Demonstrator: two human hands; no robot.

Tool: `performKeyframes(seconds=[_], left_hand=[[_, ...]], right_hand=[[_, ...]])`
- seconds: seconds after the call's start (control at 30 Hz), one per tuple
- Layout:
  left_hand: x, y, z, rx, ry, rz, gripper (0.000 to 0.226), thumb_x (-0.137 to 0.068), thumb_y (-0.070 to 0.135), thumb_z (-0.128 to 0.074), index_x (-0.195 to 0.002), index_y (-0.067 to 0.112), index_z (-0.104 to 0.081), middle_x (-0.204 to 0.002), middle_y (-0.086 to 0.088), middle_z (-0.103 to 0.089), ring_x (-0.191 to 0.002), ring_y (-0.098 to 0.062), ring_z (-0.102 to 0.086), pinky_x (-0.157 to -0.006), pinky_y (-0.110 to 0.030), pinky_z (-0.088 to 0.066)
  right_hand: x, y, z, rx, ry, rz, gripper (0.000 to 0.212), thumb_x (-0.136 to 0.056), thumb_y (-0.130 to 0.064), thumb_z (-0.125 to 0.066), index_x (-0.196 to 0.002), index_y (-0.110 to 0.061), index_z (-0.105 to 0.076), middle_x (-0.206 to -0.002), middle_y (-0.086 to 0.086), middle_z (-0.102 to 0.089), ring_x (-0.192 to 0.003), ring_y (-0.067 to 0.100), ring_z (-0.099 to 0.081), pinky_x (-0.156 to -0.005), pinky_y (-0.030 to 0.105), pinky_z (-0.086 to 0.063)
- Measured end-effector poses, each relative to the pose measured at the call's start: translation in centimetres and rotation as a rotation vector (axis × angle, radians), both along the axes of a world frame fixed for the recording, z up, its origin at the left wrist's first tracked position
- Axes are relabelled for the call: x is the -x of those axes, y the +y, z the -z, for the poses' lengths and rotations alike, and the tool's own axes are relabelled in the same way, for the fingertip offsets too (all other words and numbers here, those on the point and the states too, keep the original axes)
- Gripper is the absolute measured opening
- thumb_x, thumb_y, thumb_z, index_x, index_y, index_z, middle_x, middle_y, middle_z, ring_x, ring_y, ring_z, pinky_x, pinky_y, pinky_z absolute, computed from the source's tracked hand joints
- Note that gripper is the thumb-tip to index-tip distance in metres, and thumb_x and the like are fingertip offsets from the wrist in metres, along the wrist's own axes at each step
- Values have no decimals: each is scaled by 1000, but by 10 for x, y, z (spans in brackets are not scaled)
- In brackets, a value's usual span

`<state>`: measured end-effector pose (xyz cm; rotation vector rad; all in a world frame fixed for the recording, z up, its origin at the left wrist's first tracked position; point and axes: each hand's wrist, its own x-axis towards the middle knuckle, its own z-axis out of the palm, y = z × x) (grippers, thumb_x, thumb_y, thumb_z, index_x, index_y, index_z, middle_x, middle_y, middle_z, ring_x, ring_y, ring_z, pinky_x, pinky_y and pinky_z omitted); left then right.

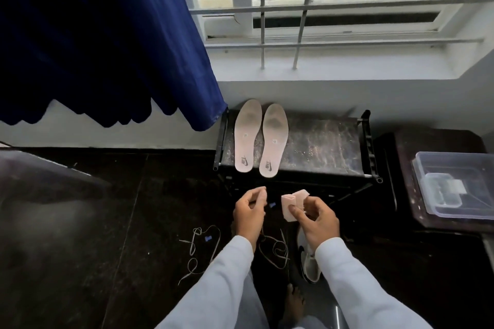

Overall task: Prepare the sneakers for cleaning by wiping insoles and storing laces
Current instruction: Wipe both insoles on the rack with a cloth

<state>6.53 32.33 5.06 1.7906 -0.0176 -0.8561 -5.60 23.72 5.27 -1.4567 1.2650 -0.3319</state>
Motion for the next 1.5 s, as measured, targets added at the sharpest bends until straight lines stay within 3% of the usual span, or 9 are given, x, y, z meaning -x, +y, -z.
performKeyframes(seconds=[0.1,0.2,0.37,0.47,0.63,1.03,1.2,1.3,1.5], left_hand=[[-59,-29,30,-86,-5,-69,13,-94,21,-60,-100,23,-72,-91,4,-73,-83,-12,-68,-89,-40,-58],[-116,-56,62,-200,-13,-84,16,-91,22,-62,-102,16,-73,-95,-6,-75,-92,-23,-70,-93,-44,-55],[-161,-96,105,-302,7,84,10,-85,23,-62,-84,21,-71,-89,-9,-76,-90,-29,-71,-88,-46,-57],[-165,-118,111,-298,-4,261,14,-90,18,-60,-97,16,-72,-100,-6,-75,-96,-24,-68,-95,-35,-52],[-167,-149,119,-320,-66,421,24,-95,15,-56,-116,12,-66,-108,-3,-69,-99,-17,-60,-85,-16,-34],[-166,-183,136,-463,-38,434,27,-96,16,-53,-119,7,-63,-121,-13,-65,-117,-31,-56,-96,-34,-43],[-163,-187,139,-377,-12,407,23,-97,9,-52,-108,9,-72,-115,-10,-70,-105,-28,-61,-91,-32,-49],[-161,-186,140,-320,33,382,21,-99,10,-51,-108,11,-70,-107,-4,-68,-95,-19,-59,-82,-27,-45],[-156,-184,139,-303,26,331,27,-97,11,-53,-119,8,-68,-115,-9,-71,-102,-22,-62,-81,-23,-41]], right_hand=[[-27,-17,10,2,29,40,19,-77,-20,-80,-84,-28,-64,-83,-9,-69,-81,11,-65,-77,22,-47],[-53,-29,21,-2,63,78,17,-77,-17,-79,-88,-19,-66,-83,-5,-68,-79,14,-65,-71,18,-45],[-94,-44,40,-47,123,181,19,-77,-17,-80,-90,-23,-66,-85,-9,-68,-81,13,-66,-75,22,-45],[-110,-53,47,-69,146,238,20,-78,-16,-79,-90,-25,-66,-87,-7,-70,-82,13,-66,-75,22,-45],[-125,-66,49,-81,167,319,24,-78,-16,-79,-83,-32,-62,-86,-8,-68,-79,12,-65,-71,17,-45],[-114,-69,61,-85,306,396,22,-76,-29,-81,-81,-39,-62,-87,-13,-69,-83,12,-69,-84,39,-56],[-113,-73,62,-61,301,386,22,-79,-25,-78,-81,-40,-61,-90,-17,-67,-86,10,-67,-83,34,-54],[-119,-82,61,-4,297,312,17,-83,-25,-74,-89,-36,-62,-91,-10,-68,-88,15,-65,-77,25,-47],[-133,-92,74,53,302,178,12,-86,-29,-70,-97,-26,-65,-93,-9,-69,-89,13,-62,-79,29,-48]])
